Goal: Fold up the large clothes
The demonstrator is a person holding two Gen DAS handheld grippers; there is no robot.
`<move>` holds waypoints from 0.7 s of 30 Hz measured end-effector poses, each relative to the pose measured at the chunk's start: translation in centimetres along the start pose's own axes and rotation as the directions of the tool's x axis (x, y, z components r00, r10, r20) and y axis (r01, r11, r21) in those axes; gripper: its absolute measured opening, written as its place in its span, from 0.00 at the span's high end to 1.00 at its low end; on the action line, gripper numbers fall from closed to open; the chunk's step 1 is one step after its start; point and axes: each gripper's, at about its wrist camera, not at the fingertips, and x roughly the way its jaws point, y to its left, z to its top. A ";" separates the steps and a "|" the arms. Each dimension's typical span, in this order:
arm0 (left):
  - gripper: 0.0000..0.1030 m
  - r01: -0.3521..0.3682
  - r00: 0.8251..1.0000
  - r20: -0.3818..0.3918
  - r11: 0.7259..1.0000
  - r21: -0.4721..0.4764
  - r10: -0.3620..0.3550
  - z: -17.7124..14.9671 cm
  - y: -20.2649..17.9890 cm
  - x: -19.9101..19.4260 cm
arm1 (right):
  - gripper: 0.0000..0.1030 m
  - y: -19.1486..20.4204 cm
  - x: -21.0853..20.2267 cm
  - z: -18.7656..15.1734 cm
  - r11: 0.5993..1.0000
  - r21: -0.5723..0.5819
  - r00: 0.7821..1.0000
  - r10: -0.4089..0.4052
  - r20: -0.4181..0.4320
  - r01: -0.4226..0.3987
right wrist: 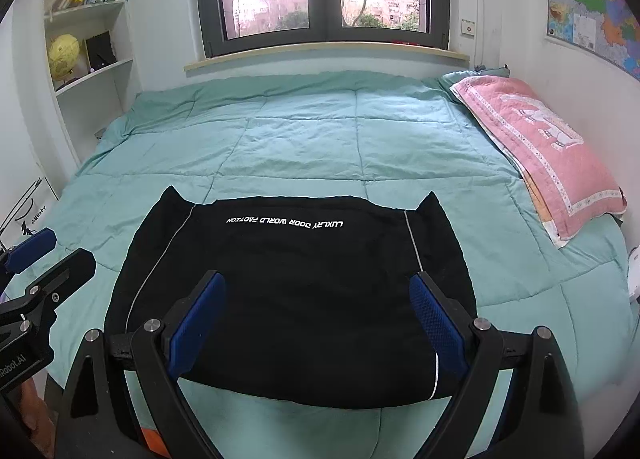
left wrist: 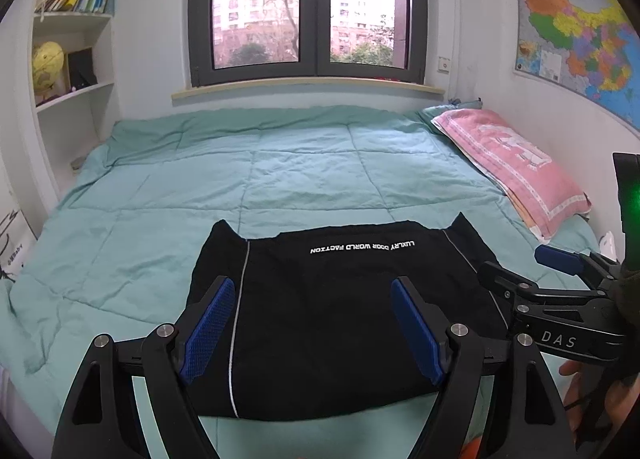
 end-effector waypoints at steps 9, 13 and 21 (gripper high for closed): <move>0.21 0.005 1.000 -0.021 1.000 -0.010 -0.005 -0.3 0.0 0.4 | 0.09 0.1 0.2 -0.2 1.000 -0.001 1.000 0.007 -0.008 -0.007; 0.21 0.004 1.000 -0.026 1.000 -0.013 -0.004 -0.4 0.0 0.6 | 0.09 0.1 0.3 -0.2 1.000 -0.001 1.000 0.009 -0.010 -0.009; 0.21 0.000 0.999 -0.036 1.000 -0.024 -0.001 -0.6 0.1 0.9 | 0.09 -0.1 0.7 -0.4 1.000 0.006 1.000 0.018 -0.024 -0.018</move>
